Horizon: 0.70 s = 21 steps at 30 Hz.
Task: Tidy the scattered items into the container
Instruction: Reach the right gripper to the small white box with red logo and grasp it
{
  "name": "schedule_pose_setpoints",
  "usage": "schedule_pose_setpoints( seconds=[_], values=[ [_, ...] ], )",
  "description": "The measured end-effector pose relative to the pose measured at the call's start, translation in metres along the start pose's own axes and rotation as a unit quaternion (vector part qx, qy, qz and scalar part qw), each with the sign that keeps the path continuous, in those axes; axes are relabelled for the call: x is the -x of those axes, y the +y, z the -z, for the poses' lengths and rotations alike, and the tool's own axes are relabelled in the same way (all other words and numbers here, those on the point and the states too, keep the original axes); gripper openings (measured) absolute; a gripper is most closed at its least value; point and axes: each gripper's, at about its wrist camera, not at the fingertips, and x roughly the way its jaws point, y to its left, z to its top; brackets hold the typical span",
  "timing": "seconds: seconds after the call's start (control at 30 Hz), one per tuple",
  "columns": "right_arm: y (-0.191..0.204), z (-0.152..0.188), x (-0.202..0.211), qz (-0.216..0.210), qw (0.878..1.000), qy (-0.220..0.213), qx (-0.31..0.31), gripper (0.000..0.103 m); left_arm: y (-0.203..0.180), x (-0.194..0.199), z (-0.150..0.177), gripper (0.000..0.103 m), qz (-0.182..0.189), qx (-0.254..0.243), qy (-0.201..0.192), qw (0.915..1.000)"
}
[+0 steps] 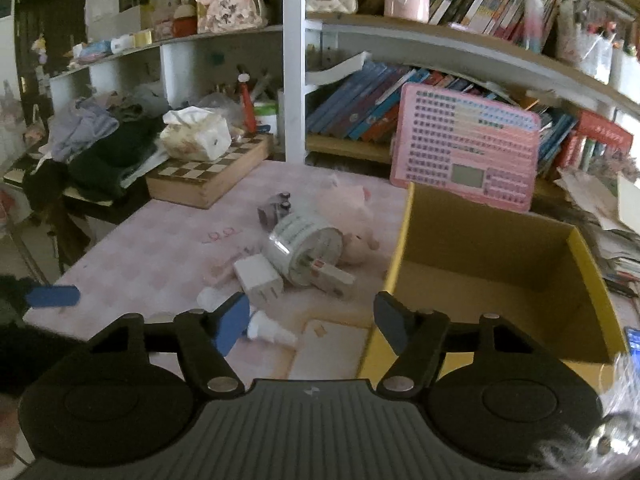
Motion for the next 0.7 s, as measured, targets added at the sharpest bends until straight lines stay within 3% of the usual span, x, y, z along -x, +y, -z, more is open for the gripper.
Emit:
schedule_pose_setpoints(
  seconds=[0.2,0.47,0.57,0.7],
  values=[
    [0.005,-0.026,-0.042,-0.021,1.0,0.023,-0.004,0.066,-0.01,-0.027,-0.007,0.102,0.004,-0.01,0.0,0.9999],
    [0.007,-0.042,-0.114,-0.017,0.995,0.092,-0.022,0.065,-0.023,-0.057,-0.013,0.102,0.004,-0.028,-0.006,0.9996],
    [-0.002,-0.039,-0.127,-0.012,0.994,0.107,-0.019,0.056,-0.029,-0.063,-0.013,0.103,0.005,-0.033,-0.006,0.9994],
    [-0.016,-0.036,-0.135,0.0,0.992,0.12,-0.024,0.056,-0.036,-0.074,-0.013,0.103,0.008,-0.038,-0.001,0.9993]
  ],
)
